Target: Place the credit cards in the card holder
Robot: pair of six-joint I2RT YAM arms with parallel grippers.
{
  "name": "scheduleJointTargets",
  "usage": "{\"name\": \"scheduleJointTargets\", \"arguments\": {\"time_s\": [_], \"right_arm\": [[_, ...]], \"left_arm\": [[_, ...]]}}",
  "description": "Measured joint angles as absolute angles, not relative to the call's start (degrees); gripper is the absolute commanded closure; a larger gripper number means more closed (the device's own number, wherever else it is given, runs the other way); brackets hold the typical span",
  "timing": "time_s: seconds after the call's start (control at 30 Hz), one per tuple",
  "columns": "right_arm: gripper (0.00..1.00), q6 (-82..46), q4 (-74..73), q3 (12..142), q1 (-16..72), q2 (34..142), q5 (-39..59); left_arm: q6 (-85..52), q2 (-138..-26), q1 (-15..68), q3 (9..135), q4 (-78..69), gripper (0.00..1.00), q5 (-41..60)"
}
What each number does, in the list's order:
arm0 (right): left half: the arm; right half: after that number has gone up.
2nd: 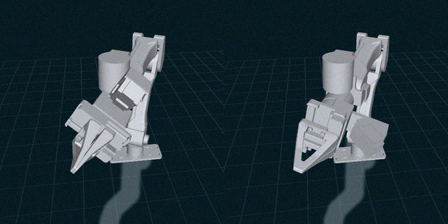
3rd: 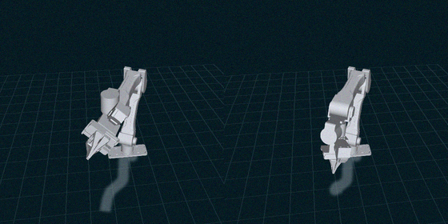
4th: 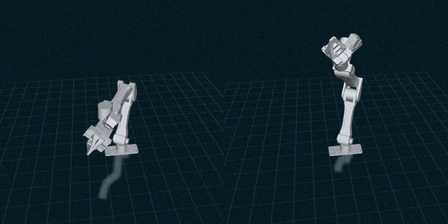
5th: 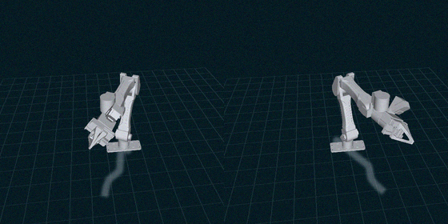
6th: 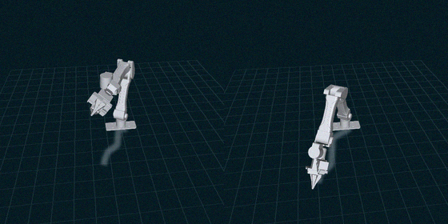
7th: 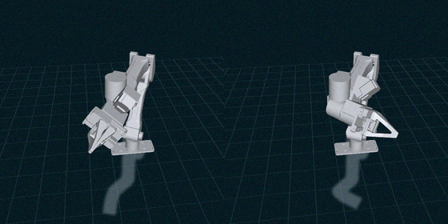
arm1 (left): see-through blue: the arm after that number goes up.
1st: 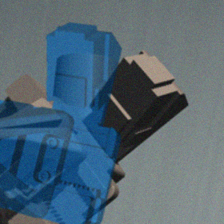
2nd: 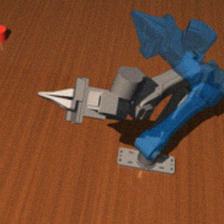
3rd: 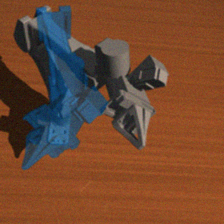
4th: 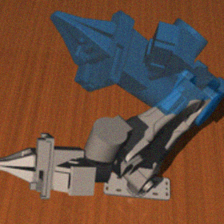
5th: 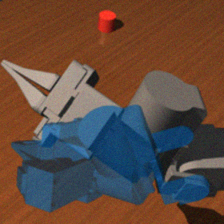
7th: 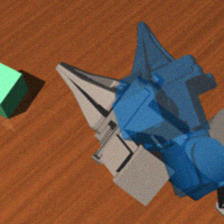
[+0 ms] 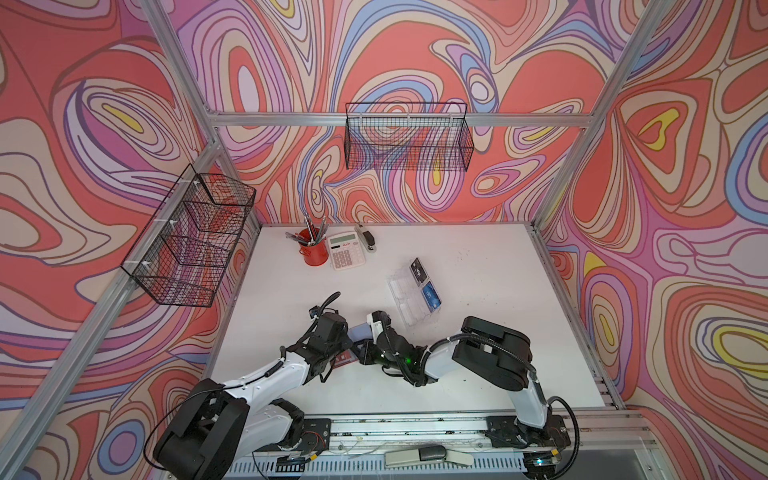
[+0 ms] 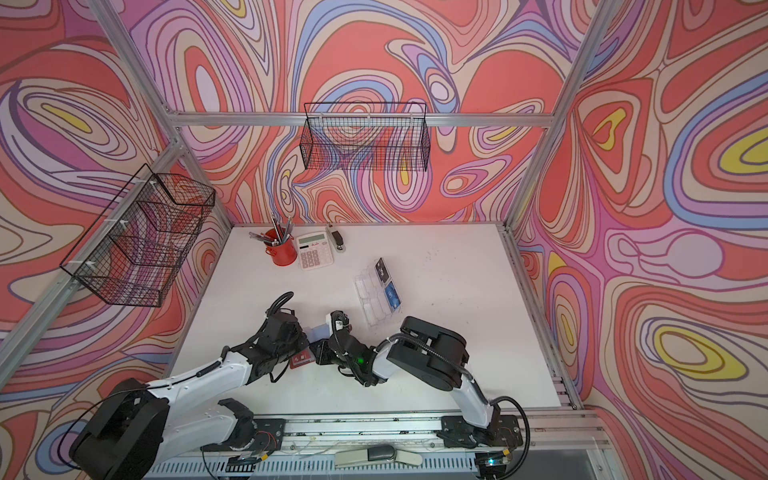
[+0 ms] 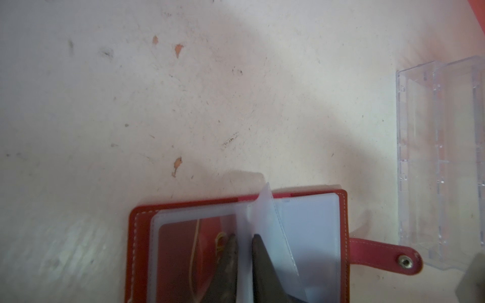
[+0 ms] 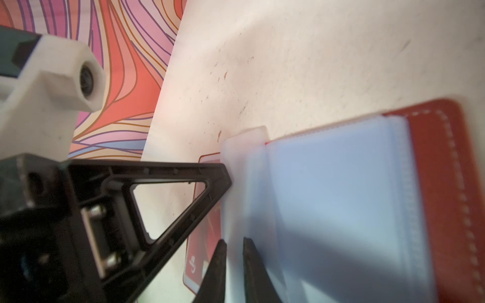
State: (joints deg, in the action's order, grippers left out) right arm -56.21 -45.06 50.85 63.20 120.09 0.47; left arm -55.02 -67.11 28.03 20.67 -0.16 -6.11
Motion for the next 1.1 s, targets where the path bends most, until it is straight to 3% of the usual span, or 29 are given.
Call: {"name": "scheduleJointTargets", "arguments": {"time_s": [0.1,0.2,0.5,0.63,1.1], "right_arm": [[0.85,-56.05,-44.84,50.94,63.20,120.07,0.47],[0.83,-55.72,-43.88,51.05,63.20,119.61,0.47],[0.61,-55.18,-39.35,47.11,63.00,108.53,-2.66],[0.61,-56.73,-39.27,44.45,61.89,105.41,-3.84],[0.60,-60.23,-34.44,47.33,61.47,111.46,-2.15]], "left_arm": [[-54.70,-67.70,28.03,20.99,-0.16,0.99,-5.82],[-54.28,-68.18,28.03,21.37,-0.14,1.00,-5.56],[-53.74,-68.23,28.03,21.78,-0.23,1.00,-4.45],[-53.74,-67.77,28.03,21.76,-0.51,1.00,-3.49],[-53.76,-67.68,28.03,21.69,-2.44,1.00,-1.45]]}}
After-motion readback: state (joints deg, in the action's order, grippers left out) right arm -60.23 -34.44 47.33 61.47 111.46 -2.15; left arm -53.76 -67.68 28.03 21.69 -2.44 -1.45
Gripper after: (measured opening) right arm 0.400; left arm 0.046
